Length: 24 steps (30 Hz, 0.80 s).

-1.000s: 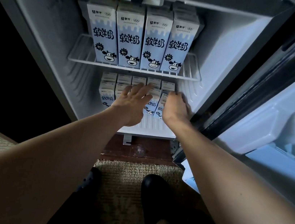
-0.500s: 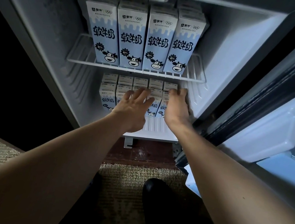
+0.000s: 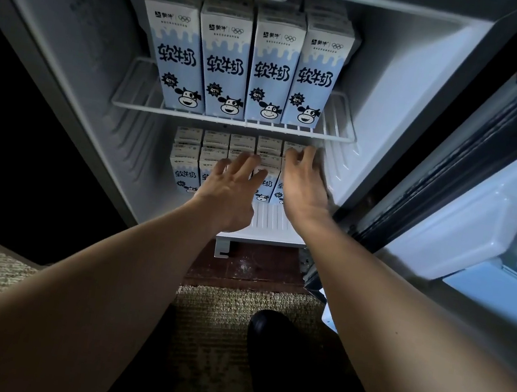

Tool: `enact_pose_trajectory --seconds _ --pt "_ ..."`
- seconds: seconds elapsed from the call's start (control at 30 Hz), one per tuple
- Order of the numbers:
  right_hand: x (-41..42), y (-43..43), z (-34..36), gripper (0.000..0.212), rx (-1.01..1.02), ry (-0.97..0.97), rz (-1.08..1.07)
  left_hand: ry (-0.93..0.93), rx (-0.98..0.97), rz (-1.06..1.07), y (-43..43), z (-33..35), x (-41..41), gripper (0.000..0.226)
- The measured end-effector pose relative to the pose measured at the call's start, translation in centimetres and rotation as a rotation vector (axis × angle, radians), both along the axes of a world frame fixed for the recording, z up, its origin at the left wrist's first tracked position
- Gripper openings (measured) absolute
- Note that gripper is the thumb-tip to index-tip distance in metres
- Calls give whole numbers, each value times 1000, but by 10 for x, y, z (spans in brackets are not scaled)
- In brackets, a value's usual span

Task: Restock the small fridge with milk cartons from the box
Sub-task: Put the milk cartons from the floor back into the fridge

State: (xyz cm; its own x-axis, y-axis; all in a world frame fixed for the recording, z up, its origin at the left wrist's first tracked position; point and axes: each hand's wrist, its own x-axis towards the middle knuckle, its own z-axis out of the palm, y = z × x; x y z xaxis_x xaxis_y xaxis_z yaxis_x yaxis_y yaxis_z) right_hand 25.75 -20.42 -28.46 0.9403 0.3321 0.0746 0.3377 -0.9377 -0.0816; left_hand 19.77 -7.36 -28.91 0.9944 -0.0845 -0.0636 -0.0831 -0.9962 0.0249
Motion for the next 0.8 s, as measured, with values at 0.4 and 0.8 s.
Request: enact_pose_trajectory --seconds 0.4,0.8 --pt "-4 -1 -12 70 -18 -42 25 80 112 -32 3 -1 -7 84" --pt "-101 -38 46 80 -62 212 281 99 394 -248 -8 66 -92 79"
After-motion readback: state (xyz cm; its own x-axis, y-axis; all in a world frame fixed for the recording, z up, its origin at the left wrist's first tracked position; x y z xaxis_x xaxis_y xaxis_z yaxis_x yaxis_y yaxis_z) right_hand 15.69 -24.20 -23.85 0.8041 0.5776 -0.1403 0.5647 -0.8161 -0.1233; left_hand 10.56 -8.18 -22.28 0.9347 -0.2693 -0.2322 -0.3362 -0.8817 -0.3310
